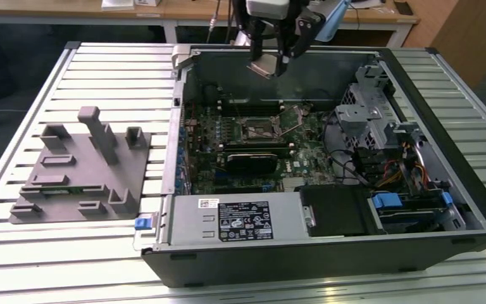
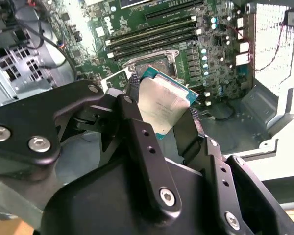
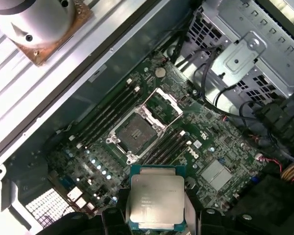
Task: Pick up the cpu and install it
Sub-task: 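Place the cpu into insertion slot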
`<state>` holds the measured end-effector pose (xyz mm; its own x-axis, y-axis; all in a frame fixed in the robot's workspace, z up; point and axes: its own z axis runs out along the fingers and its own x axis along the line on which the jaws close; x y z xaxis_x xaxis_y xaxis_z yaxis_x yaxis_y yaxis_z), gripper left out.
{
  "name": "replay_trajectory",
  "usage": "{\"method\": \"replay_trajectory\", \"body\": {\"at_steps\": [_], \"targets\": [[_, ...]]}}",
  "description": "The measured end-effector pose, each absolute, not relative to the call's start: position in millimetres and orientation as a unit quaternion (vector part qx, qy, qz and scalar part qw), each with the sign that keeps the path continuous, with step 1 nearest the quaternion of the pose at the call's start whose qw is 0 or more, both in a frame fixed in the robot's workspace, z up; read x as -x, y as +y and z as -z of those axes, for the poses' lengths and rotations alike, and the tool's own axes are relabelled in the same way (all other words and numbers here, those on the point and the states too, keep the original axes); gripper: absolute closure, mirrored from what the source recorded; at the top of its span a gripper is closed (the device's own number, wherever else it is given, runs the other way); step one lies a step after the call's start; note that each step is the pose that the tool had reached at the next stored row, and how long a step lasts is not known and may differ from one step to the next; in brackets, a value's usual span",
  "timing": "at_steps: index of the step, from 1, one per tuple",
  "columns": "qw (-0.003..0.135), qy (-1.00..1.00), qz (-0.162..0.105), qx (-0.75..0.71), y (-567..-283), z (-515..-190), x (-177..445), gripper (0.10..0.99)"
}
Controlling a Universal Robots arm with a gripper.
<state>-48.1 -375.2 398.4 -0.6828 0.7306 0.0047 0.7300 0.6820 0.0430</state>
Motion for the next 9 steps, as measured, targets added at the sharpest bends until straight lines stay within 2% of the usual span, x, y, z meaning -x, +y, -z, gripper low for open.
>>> {"method": "replay_trajectory", "body": {"at_steps": [9], "targets": [[0.008, 0.885, -0.020, -0.465, -375.1, -395.8, 48.1, 0.557]]}}
